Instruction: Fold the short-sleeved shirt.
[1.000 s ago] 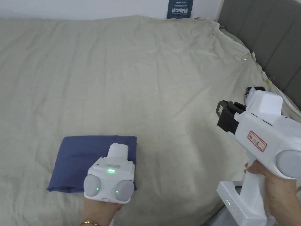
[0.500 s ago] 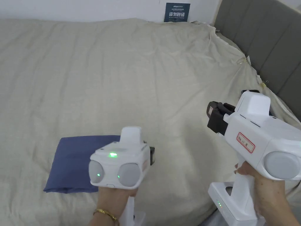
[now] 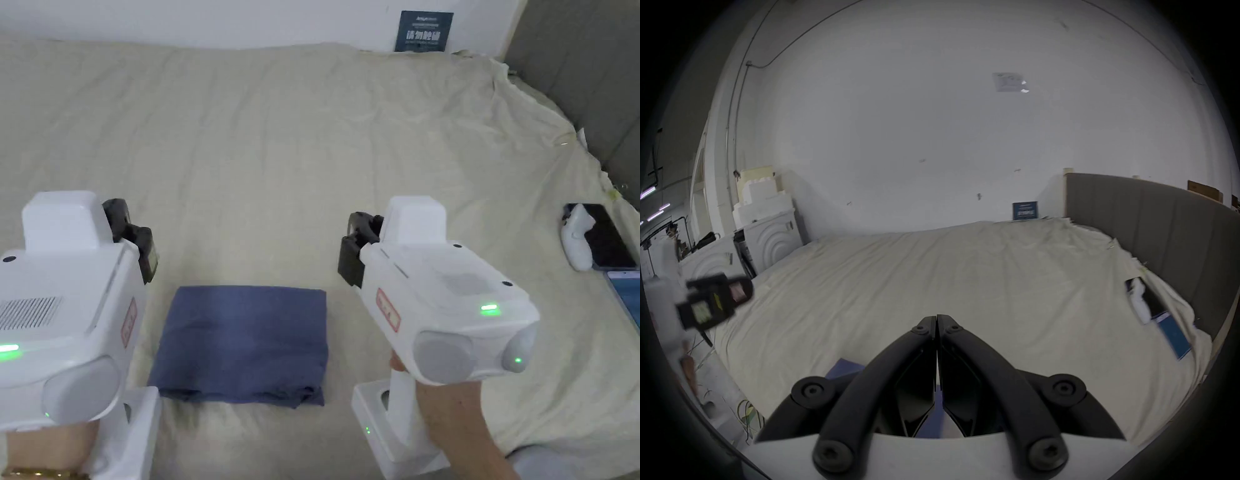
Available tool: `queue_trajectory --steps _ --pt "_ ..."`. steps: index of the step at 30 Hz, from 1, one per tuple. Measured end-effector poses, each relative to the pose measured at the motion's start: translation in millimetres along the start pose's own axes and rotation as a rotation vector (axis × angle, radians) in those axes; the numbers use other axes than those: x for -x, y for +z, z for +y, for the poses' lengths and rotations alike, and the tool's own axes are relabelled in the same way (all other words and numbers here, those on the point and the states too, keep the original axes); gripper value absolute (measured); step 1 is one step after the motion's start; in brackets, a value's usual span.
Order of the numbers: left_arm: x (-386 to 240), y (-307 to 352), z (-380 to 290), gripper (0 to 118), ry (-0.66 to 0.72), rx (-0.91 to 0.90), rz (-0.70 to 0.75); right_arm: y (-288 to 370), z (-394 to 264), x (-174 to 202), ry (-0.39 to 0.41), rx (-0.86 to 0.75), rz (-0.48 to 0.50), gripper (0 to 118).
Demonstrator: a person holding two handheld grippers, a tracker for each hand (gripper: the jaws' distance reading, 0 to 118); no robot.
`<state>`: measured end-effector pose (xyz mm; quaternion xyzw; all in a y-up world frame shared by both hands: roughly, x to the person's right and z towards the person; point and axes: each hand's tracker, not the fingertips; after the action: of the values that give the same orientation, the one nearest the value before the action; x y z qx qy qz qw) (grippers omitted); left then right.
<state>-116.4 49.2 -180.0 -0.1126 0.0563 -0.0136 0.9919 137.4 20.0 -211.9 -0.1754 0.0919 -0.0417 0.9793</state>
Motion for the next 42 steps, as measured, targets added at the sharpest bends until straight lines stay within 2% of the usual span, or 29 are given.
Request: queue_trajectory --steps 4,8,14,17,19,21,25,26,30,33,38,40,42 --pt "16.2 11.8 -1.7 0 -0.011 0.004 0.002 -37.2 -35.7 46.8 -0.01 0.043 0.04 0" --pt "28.3 13.5 -8.9 0 -0.013 0.038 0.004 -69.6 -78.7 78.5 -0.005 0.173 0.054 0" --pt "43.4 4.0 -16.8 0 0.001 0.075 0.011 -93.0 -140.0 88.9 -0.004 0.37 0.017 0" --pt "48.5 -4.3 -18.4 0 0.021 0.087 -0.004 -88.2 -150.6 90.5 0.002 0.316 0.011 0" --pt "52.2 -12.7 -17.7 1 0.048 0.112 -0.036 -90.9 -143.7 90.7 -0.002 0.349 0.006 0" --pt "60.8 -27.0 -16.1 21 0.131 0.171 -0.098 -91.8 -144.1 87.2 -0.023 0.357 0.014 0" --pt "86.8 -81.4 -21.4 113 0.382 0.438 -0.388 -92.0 -139.5 88.6 0.017 0.367 0.023 0" --pt "90.4 -97.9 -28.8 118 0.428 0.529 -0.487 -91.5 -139.5 87.2 0.009 0.367 0.025 0" --pt "103.4 -156.4 -70.0 118 0.585 0.841 -0.784 -90.6 -137.5 84.7 -0.035 0.376 0.03 0" --pt "105.1 -187.6 -103.4 118 0.646 1.051 -0.832 -90.7 -135.6 84.7 -0.027 0.381 0.03 0" --pt "108.5 -204.4 -133.2 118 0.585 1.143 -0.815 -90.1 -134.5 82.5 -0.059 0.387 0.033 0" --pt "111.2 -208.7 -132.9 118 0.633 1.134 -0.883 -90.4 -135.4 81.9 -0.06 0.386 0.034 0" --pt "108.1 -212.5 -134.1 118 0.654 1.145 -0.893 -90.4 -136.0 81.3 -0.079 0.384 0.032 0"
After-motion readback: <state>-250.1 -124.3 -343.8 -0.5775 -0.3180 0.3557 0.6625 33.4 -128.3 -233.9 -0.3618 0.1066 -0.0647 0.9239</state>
